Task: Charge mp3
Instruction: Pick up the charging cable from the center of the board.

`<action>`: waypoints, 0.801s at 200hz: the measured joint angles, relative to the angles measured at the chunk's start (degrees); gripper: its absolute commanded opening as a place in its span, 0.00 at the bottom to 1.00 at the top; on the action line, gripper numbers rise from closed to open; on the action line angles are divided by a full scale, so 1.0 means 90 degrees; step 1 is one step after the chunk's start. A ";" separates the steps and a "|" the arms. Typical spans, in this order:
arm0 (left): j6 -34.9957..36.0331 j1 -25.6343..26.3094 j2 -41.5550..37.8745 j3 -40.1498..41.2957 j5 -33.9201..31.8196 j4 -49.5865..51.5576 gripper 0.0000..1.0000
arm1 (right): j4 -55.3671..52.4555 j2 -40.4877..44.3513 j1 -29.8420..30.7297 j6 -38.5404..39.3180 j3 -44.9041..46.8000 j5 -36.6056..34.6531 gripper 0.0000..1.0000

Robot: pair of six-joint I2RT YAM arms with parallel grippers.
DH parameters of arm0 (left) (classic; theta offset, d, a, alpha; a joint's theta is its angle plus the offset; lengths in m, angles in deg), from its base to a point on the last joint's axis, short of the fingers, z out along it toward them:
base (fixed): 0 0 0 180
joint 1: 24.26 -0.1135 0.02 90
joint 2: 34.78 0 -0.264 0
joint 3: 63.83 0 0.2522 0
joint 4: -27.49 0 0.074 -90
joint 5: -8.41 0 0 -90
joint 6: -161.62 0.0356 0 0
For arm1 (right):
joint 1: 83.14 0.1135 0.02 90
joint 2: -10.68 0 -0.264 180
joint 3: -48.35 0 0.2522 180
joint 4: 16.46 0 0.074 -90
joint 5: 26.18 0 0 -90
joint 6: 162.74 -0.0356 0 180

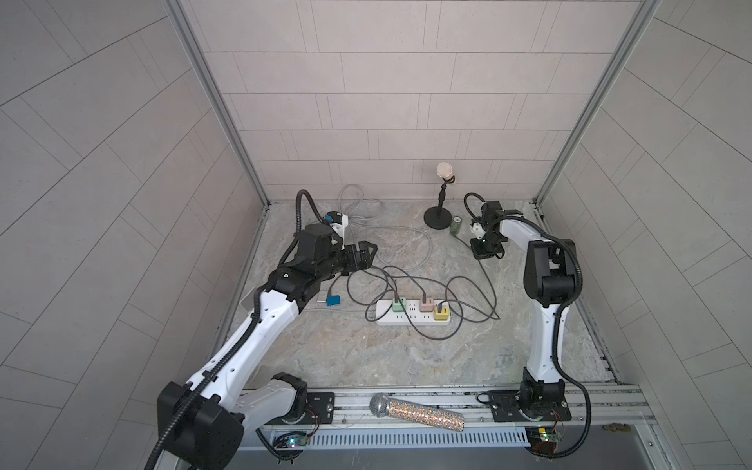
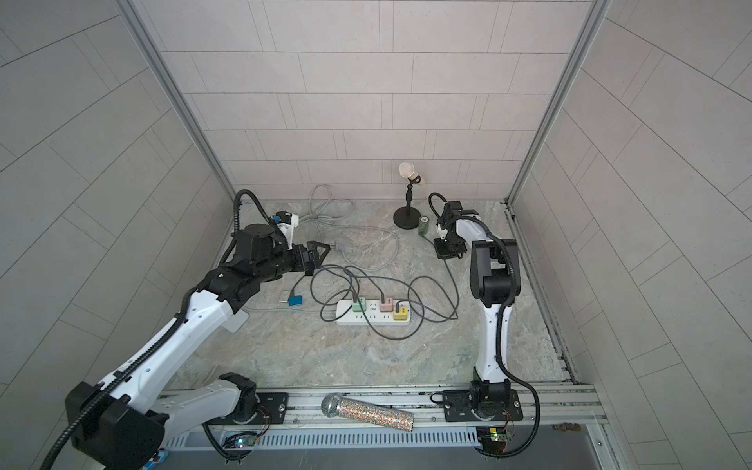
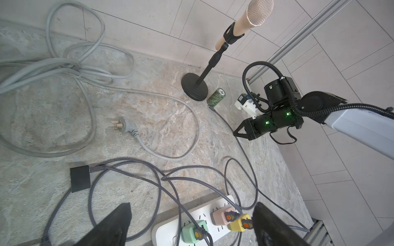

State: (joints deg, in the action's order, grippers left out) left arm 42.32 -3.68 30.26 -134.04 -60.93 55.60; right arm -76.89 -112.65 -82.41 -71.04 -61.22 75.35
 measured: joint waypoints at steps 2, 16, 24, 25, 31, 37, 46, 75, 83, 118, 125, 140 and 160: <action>-0.0051 0.0000 0.0010 0.0017 0.0027 -0.0053 0.89 | 0.0024 0.0061 0.0015 -0.0012 0.0085 0.0000 0.00; -0.0595 0.0000 0.0172 0.0114 0.0211 -0.0520 0.86 | 0.0221 0.0544 0.0141 -0.0053 0.0600 -0.0027 0.00; -0.0947 0.0002 0.0287 0.0168 0.0304 -0.0809 0.84 | 0.0335 0.0823 0.0228 -0.0061 0.0845 -0.0056 0.00; -0.1022 0.0002 0.0313 0.0180 0.0321 -0.0852 0.84 | 0.0345 0.0855 0.0238 -0.0061 0.0867 -0.0058 0.00; -0.1294 0.0007 0.0415 0.0209 0.0386 -0.1071 0.83 | 0.0425 0.1083 0.0316 -0.0061 0.1037 -0.0078 0.00; -0.1569 0.0007 0.0537 0.0231 0.0435 -0.1273 0.81 | 0.0493 0.1309 0.0403 -0.0058 0.1190 -0.0100 0.00; -0.2050 0.0015 0.0780 0.0240 0.0525 -0.1598 0.79 | 0.0595 0.1639 0.0532 -0.0058 0.1375 -0.0141 0.00; -0.3254 0.0073 0.1588 0.0236 0.0816 -0.2477 0.75 | 0.0852 0.2477 0.0852 -0.0053 0.1751 -0.0136 0.00; -0.3524 0.0097 0.1795 0.0216 0.0862 -0.2645 0.75 | 0.0923 0.2667 0.0896 -0.0049 0.1829 -0.0114 0.00; -0.4449 0.0452 0.2579 -0.0182 0.0928 -0.3050 0.75 | 0.1066 0.3405 0.1222 -0.0002 0.2067 -0.0019 0.00; -0.4624 0.0556 0.2759 -0.0328 0.0964 -0.3143 0.75 | 0.1081 0.3504 0.1304 0.0002 0.2067 0.0010 0.00; -0.5032 0.0758 0.3179 -0.0651 0.1056 -0.3444 0.75 | 0.1122 0.3677 0.1467 0.0022 0.2079 0.0056 0.00; -0.5588 0.0954 0.3631 -0.0782 0.1064 -0.3995 0.75 | 0.1163 0.3837 0.1666 0.0049 0.2176 0.0121 0.00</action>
State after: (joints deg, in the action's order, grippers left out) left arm -7.98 4.91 62.93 -141.08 -51.35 19.64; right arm -66.42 -78.12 -67.41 -70.61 -41.64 76.44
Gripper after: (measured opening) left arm 0.747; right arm 0.045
